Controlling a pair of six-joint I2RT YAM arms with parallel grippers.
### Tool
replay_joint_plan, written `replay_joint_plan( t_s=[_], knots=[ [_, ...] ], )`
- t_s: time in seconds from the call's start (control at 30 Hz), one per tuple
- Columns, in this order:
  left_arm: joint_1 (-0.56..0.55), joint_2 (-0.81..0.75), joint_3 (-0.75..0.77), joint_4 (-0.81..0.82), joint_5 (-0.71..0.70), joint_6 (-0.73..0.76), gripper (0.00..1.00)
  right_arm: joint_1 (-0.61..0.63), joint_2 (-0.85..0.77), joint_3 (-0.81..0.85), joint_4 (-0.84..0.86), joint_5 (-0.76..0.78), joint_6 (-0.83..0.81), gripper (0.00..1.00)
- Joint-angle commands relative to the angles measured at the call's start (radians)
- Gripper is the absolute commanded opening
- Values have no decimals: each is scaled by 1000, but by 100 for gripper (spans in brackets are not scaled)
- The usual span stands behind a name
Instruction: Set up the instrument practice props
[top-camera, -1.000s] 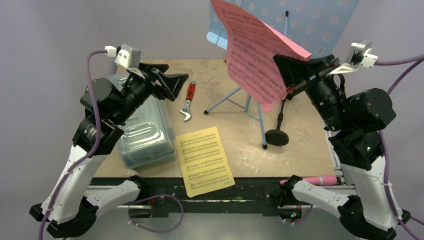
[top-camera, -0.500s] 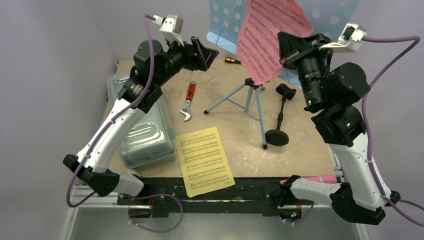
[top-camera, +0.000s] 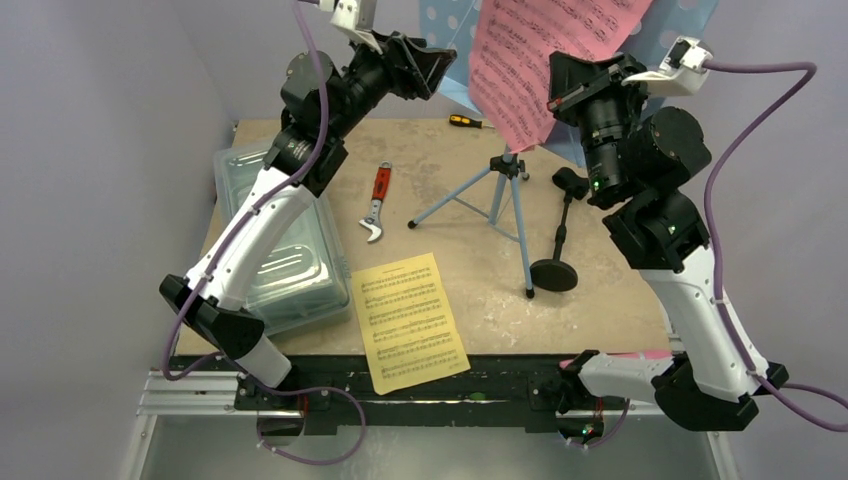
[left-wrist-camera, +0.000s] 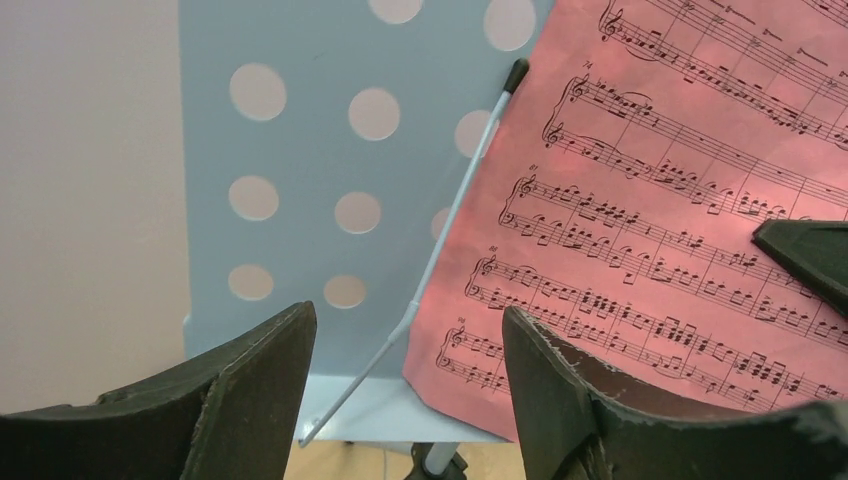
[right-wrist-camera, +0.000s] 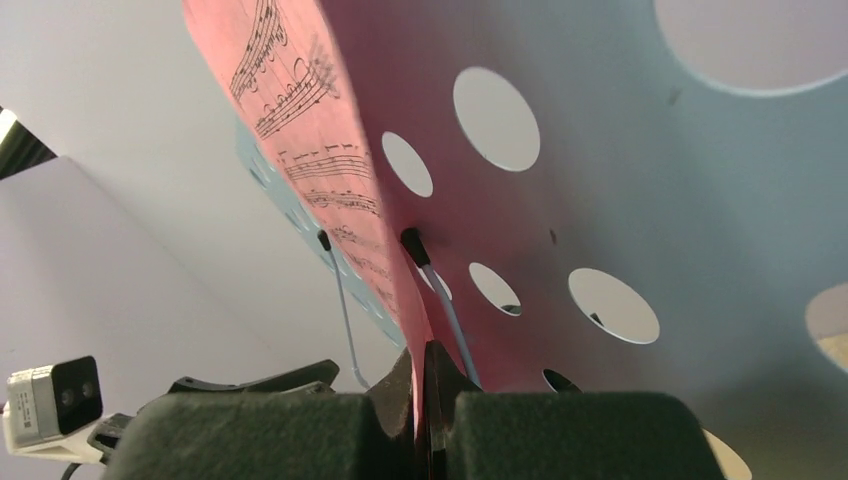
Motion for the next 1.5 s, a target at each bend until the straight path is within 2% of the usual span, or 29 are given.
replay_joint_plan(
  t_s=[0.0, 0.2, 0.53, 0.87, 0.97, 1.17, 1.47],
  knots=[
    [5, 31, 66, 119, 83, 41, 65, 1, -40, -8, 105, 41, -44, 0],
    [4, 79, 93, 153, 104, 31, 56, 2, -41, -8, 130, 49, -71, 0],
    [4, 147, 137, 193, 112, -5, 47, 2, -34, -7, 157, 43, -103, 0],
    [4, 173, 156, 228, 126, -34, 19, 2, -9, 4, 169, 51, -140, 0],
    [4, 152, 118, 274, 125, -25, 12, 1, 3, 10, 171, 35, -150, 0],
    [4, 67, -51, 454, 106, 1, 0, 1, 45, 37, 181, 26, -183, 0],
    [5, 23, -133, 538, 150, 67, 0, 14, 129, 108, 215, 21, -239, 0]
  ],
)
